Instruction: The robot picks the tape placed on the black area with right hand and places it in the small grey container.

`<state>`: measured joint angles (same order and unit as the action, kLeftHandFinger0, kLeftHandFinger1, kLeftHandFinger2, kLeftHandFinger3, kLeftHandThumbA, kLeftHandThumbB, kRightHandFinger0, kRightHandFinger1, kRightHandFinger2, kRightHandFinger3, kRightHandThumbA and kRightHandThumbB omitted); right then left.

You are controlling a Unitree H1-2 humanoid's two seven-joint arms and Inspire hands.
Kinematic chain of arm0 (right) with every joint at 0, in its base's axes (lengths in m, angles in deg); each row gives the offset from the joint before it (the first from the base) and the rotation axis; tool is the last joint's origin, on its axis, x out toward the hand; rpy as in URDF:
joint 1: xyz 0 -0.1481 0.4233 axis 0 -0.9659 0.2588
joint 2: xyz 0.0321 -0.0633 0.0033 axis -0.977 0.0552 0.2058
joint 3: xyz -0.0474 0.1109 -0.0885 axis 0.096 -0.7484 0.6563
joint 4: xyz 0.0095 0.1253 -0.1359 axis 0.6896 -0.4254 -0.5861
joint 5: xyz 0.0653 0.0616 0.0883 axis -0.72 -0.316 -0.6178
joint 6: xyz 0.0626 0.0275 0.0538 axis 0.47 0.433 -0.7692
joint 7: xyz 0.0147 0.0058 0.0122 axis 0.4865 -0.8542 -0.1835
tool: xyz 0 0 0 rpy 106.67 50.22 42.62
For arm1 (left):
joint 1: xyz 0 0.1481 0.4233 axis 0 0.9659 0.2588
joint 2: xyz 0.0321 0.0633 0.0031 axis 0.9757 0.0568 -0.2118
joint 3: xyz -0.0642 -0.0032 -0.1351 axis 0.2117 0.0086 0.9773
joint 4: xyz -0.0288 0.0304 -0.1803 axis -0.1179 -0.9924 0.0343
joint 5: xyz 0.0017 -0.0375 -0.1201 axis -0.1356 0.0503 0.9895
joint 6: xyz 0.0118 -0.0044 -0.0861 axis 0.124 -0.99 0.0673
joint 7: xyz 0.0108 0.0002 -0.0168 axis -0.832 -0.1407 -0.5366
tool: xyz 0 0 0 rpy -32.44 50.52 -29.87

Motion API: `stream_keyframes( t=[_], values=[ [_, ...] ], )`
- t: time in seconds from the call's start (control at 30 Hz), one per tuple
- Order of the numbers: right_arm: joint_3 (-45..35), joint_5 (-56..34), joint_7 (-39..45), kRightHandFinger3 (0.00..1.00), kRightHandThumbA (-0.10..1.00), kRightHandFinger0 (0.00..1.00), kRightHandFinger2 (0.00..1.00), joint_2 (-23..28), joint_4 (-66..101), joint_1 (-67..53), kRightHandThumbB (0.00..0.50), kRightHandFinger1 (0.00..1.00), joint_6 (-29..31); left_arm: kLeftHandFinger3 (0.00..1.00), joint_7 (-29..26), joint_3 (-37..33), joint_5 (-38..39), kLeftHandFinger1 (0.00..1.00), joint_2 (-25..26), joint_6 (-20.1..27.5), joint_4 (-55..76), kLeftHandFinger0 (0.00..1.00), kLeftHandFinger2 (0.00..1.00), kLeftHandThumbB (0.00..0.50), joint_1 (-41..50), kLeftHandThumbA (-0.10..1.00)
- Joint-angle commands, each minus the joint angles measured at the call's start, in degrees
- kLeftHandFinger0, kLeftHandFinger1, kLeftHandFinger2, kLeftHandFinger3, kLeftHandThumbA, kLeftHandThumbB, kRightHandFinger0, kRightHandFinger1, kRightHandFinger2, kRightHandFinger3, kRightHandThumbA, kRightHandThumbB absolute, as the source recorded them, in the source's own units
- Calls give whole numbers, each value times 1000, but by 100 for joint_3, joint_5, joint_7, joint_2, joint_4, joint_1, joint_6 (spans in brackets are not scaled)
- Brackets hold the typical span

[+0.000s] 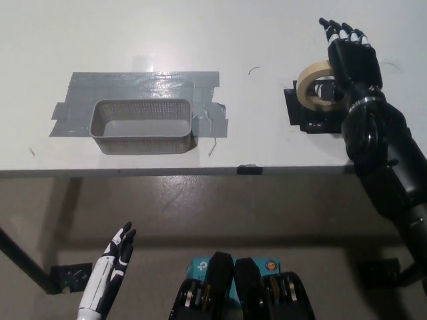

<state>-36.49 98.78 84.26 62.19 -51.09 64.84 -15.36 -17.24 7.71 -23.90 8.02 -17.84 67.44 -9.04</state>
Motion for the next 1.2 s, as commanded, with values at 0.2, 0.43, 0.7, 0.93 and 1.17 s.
stream_keyframes(
  t=[0.2,0.43,0.7,0.93,1.17],
  values=[
    [201,147,-361,1000,710,1000,1000,193,-574,700,416,1000,13,1000,-17,26,-3,1000,77,192,206,1000,1000,162,-33,1000],
    [305,81,-174,1000,612,1000,1000,248,-849,821,409,1000,65,1000,16,16,40,1000,76,175,201,1000,1000,161,-44,1000],
    [429,7,-76,1000,593,1000,1000,253,-1235,923,430,1000,255,1000,46,3,36,1000,115,174,174,1000,1000,157,-96,1000],
    [500,-230,175,1000,457,1000,1000,179,-2285,1464,437,1000,657,1000,70,1,73,1000,130,213,155,1000,1000,147,-151,1000],
    [730,-223,-817,342,-100,8,284,128,-3677,1974,273,135,1444,1000,71,-36,15,1000,109,112,256,1000,1000,135,-174,1000]
  ],
)
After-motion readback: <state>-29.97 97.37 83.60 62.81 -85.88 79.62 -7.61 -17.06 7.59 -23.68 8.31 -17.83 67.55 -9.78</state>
